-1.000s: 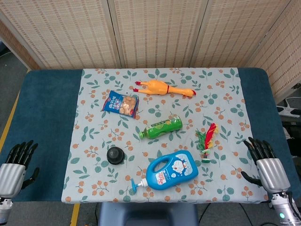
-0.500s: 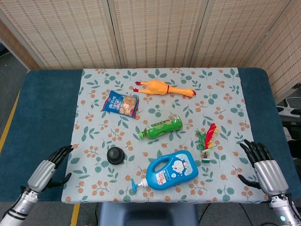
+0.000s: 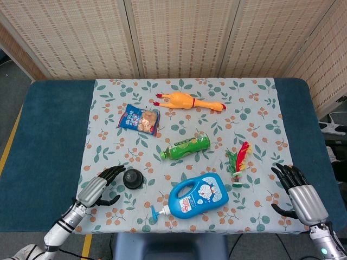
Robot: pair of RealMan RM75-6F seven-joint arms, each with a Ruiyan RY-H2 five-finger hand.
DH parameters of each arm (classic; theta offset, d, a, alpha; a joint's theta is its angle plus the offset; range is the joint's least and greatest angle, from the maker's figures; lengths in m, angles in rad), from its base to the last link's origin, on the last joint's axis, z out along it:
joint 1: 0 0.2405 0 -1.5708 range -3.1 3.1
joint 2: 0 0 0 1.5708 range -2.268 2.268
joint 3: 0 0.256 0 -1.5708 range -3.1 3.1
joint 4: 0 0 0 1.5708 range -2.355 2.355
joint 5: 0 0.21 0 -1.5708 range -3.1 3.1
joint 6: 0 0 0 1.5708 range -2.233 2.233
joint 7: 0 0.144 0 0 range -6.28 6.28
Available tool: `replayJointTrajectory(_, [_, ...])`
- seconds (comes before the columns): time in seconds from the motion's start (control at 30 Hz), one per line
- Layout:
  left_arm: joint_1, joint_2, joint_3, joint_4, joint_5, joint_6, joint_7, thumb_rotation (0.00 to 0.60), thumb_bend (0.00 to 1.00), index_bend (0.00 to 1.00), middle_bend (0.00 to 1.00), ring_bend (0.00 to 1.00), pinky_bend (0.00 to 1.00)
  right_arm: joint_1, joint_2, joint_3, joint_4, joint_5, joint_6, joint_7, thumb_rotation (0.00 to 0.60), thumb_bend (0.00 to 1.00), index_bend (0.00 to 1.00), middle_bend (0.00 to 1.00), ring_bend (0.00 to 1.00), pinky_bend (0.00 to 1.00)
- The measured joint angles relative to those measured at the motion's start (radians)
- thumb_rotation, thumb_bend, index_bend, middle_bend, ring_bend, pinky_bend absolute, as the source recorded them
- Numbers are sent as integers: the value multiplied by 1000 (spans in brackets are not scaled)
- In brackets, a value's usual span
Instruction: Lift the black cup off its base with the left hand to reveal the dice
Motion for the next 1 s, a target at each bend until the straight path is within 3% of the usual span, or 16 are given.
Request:
replayJointTrajectory(0.27, [-25,-76,-15,71,-14,6,80,600,367,0,0,0,88,0,6,-4,-6,-4,-1,7,549,107,0,0,0,0])
replayJointTrajectory(0.6, [-75,-113,-11,111,-25,-33,23,600,346,0,0,0,134,3,7,-3,-8,7,-13,4,549,107,0,0,0,0])
replayJointTrajectory(1.0, [-102,-149,-17,106,-74,-92,189,600,339,0,0,0,147,6,21,-11,-15,-1,-16,27,549,107,0,0,0,0])
